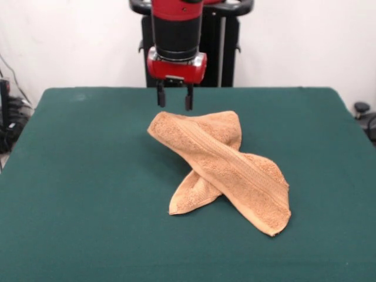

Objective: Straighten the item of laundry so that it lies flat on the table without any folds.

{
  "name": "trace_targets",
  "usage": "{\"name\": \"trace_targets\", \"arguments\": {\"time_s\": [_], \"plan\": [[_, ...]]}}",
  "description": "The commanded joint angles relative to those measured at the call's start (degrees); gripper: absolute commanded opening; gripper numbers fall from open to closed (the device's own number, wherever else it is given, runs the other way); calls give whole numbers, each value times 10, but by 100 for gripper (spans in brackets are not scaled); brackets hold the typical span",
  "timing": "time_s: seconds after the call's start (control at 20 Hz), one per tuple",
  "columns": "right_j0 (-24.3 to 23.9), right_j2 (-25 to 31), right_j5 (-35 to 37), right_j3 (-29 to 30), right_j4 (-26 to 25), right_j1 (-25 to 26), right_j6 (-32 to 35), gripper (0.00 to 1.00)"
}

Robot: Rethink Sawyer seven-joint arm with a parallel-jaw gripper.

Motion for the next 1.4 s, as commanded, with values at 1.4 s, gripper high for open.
{"name": "trace_targets", "arguments": {"time_s": [1.4], "plan": [[-269, 334, -128, 49, -84, 102, 67, 100]]}}
